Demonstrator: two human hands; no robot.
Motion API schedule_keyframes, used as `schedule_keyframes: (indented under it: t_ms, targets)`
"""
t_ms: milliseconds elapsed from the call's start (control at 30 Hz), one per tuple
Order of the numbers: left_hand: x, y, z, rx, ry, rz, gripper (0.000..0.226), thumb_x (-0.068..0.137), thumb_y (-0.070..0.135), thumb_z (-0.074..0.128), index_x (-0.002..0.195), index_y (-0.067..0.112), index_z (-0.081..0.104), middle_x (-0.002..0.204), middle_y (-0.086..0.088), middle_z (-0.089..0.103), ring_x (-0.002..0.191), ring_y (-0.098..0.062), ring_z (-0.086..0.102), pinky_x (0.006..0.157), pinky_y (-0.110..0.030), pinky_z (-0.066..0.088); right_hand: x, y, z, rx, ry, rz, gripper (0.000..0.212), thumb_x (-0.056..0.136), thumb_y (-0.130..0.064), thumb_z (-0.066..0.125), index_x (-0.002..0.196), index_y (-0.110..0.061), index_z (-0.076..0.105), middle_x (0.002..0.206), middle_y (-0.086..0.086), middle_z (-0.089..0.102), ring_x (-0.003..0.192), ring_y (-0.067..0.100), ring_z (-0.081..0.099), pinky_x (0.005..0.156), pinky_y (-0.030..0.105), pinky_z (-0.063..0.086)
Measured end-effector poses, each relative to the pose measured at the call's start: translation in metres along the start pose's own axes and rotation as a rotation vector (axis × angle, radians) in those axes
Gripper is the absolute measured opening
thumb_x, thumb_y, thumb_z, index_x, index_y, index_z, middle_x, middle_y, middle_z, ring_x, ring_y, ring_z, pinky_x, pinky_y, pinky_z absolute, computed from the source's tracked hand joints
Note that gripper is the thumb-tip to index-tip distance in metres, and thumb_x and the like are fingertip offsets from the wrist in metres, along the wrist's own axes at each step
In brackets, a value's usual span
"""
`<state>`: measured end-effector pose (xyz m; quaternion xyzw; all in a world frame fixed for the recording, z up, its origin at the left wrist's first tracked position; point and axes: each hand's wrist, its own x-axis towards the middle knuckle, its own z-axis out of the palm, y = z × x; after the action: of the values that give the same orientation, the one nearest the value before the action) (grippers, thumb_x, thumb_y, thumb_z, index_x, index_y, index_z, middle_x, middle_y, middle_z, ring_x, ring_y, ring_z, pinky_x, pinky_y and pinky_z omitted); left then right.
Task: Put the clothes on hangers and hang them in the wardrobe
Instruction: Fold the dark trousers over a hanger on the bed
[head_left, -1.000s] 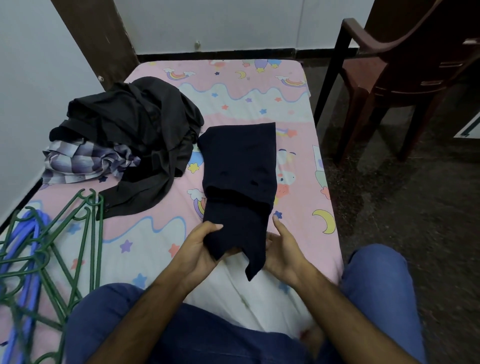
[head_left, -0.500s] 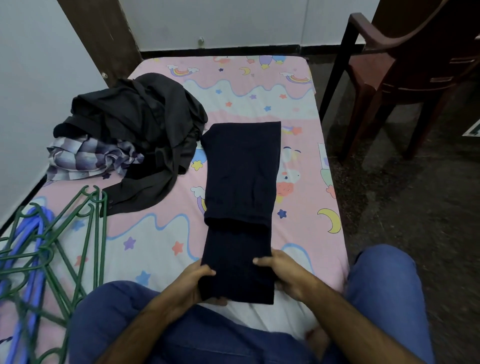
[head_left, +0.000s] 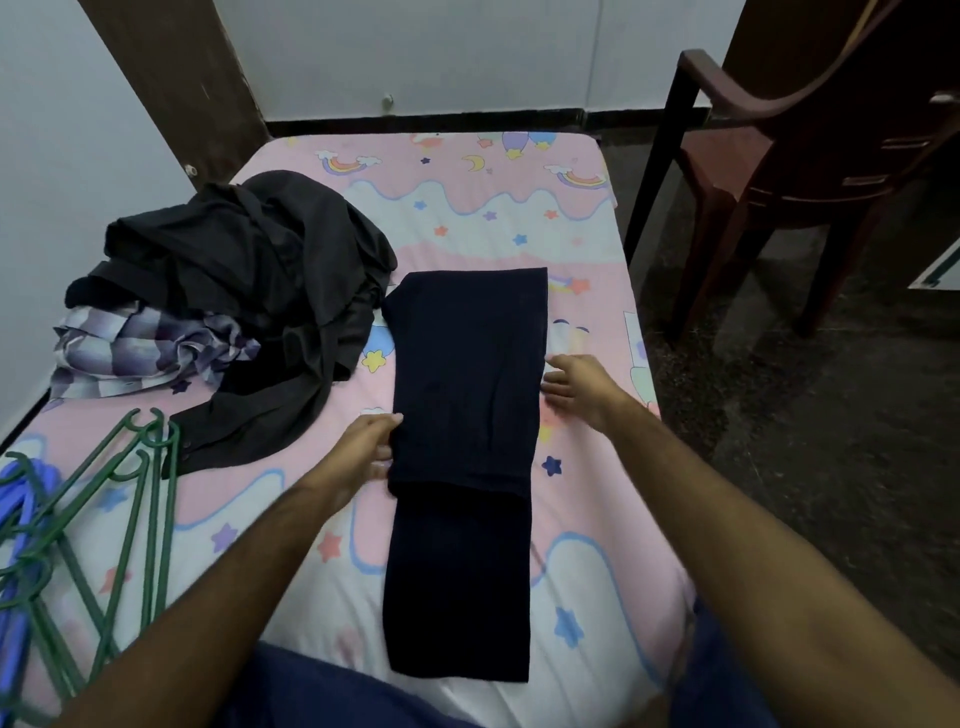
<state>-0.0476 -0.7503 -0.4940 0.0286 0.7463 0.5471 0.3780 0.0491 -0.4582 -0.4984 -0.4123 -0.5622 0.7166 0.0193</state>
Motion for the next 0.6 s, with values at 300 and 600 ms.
schedule_keyframes:
  t_ms: [300,600]
  targets:
    - [0.039,0.025,0.017,-0.399,-0.043,-0.184,0.043,0.094,0.034,0.068,0.127,0.006,0.066,0.121,-0.011,0.072,0.11,-0.025,0.07,0.093,-0.037,0.055,0.016,-0.024,0.021,0.203,-0.268,0.231,0.043,0.087,-0.053,0.073,0.1,-0.012,0.066,0.083,0.001,0.061,0.06,0.015,0.06,0.055,0.026,0.051]
    - [0.013,0.019,0.029,-0.457,-0.283,-0.228,0.053,0.093,0.05,0.064,0.129,0.012,0.068,0.128,-0.012,0.068,0.12,-0.028,0.065,0.11,-0.043,0.044,-0.036,0.009,0.034,0.272,-0.462,0.113,0.053,0.093,-0.04,0.072,0.134,-0.008,0.064,0.131,0.009,0.069,0.122,0.025,0.066,0.113,0.04,0.045]
